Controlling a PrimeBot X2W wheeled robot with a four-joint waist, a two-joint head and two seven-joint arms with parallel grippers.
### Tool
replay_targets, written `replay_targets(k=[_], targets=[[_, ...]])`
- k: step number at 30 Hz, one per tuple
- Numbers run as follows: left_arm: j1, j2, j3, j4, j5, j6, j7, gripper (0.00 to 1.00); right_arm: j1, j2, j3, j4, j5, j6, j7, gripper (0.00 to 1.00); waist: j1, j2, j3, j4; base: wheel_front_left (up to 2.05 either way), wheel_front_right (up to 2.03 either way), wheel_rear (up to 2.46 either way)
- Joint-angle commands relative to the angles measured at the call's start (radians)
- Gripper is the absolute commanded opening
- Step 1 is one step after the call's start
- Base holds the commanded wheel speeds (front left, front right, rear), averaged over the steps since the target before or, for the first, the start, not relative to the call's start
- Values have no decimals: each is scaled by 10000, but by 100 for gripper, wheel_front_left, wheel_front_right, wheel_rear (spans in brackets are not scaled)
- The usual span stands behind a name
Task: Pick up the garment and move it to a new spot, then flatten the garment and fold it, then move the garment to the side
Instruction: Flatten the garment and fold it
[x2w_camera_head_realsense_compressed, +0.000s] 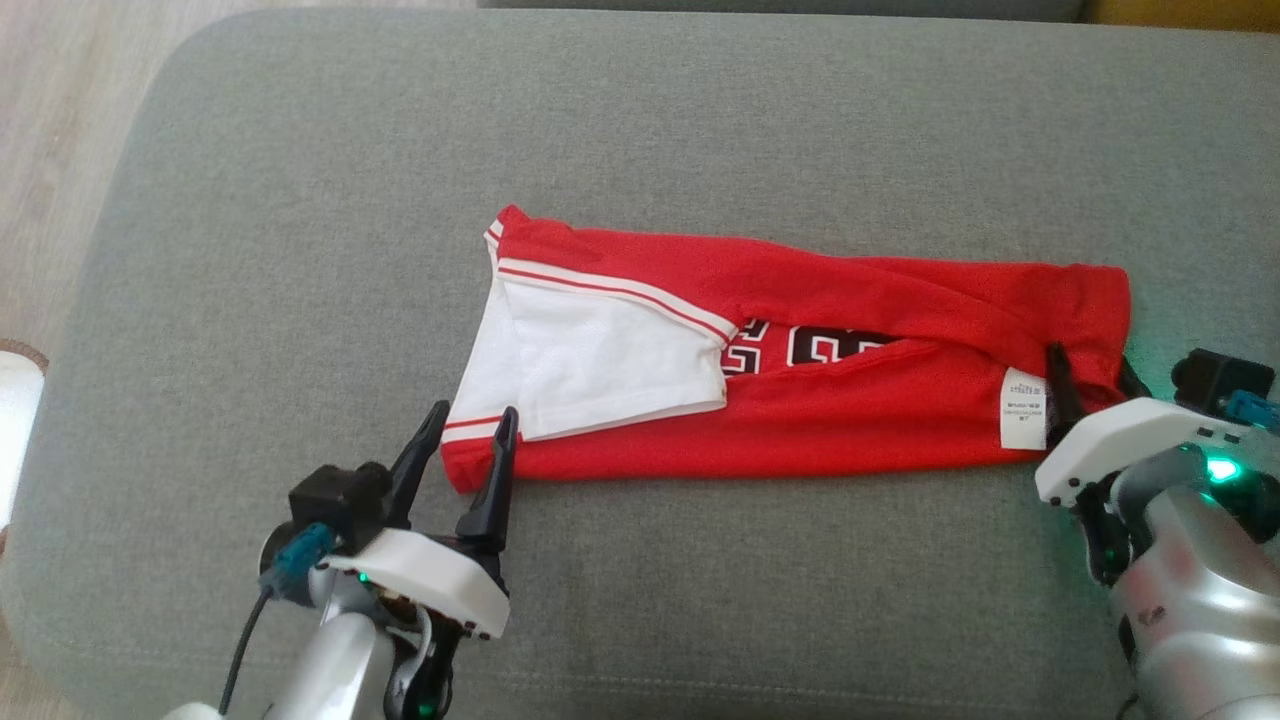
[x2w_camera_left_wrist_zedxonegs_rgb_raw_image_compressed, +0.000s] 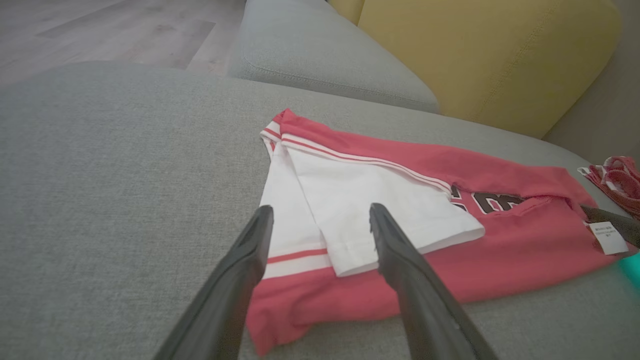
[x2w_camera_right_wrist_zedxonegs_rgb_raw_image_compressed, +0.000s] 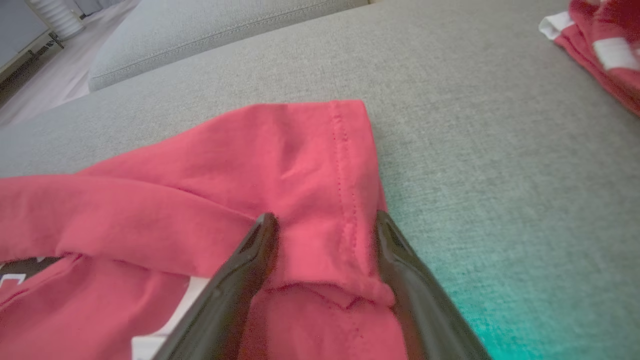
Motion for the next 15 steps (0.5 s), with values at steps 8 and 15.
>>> replay_targets(k=[8,15], targets=[[-178,-15,369,-329,27,-65,-124,100,258,277,617,-38,115,65,351,0,1,0,17,-79,0,0,0],[-121,-16,319,-334,-25,-39,-124,100,74,-24,328,-459,393,65,-350,0,1,0,-153,-250,0,0,0]])
